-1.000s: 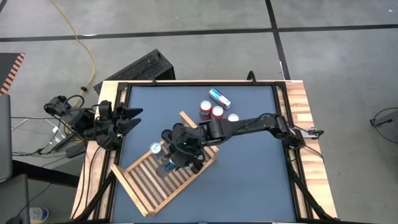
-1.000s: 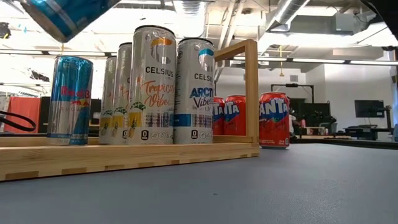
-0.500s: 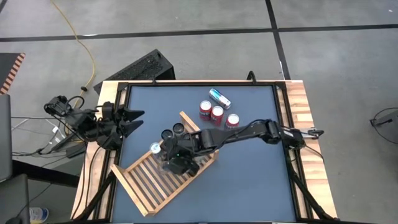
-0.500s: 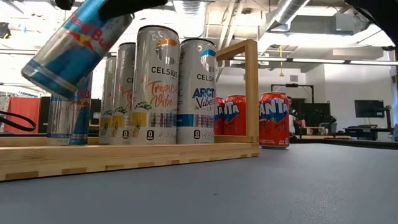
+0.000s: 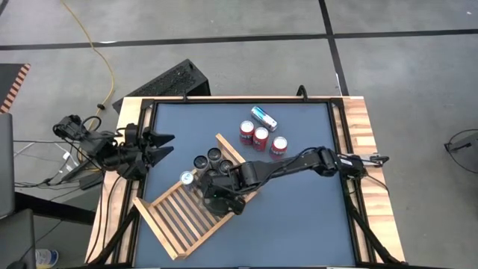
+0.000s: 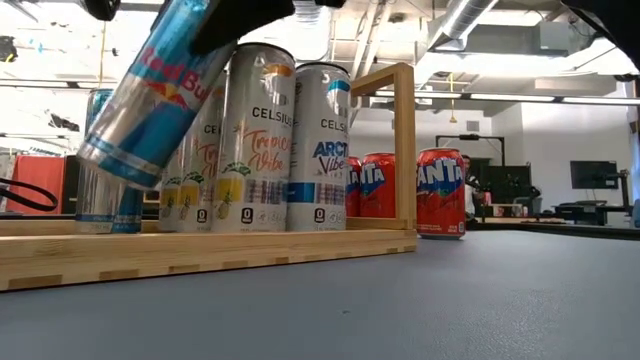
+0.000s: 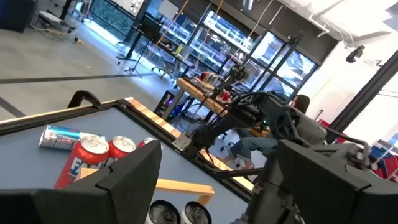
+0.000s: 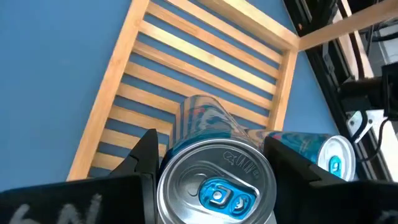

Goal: Place canned beverage on shelf
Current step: Put the bottom blue soda can on the shelf aligned with the other blue soda can

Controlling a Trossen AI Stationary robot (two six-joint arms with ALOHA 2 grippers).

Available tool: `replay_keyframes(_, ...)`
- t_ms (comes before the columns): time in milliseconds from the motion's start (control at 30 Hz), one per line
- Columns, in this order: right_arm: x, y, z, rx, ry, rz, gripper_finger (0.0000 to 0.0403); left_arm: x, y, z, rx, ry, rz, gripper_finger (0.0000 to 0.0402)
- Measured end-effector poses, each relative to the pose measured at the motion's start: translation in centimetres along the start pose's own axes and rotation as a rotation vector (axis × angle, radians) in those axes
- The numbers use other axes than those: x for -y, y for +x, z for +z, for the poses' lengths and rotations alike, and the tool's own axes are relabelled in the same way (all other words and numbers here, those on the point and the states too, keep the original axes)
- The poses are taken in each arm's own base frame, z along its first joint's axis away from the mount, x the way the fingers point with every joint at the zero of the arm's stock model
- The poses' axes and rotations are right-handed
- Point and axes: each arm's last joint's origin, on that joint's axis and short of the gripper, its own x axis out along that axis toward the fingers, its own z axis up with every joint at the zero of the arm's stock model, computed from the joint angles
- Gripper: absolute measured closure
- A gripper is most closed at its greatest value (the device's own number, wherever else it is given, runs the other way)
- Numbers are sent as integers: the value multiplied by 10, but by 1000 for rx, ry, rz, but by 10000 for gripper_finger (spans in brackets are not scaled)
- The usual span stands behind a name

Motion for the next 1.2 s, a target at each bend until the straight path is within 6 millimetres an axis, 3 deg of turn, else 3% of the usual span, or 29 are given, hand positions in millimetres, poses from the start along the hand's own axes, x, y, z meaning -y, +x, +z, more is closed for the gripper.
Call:
replay_keyframes(333, -19, 7, 17, 15, -127, 42, 227, 0, 0, 0, -4, -14, 1, 94)
replay_keyframes(567, -32, 26, 8, -71, -133, 142, 227, 0, 0, -1, -8, -9, 2, 94)
replay_keyframes(1100, -38, 27, 10, -117, -147, 137, 227, 0, 0, -2, -15, -8, 4, 94)
replay_keyframes(1200, -39, 27, 11, -122, -151, 132, 211, 0, 0, -2, -15, -9, 2, 94)
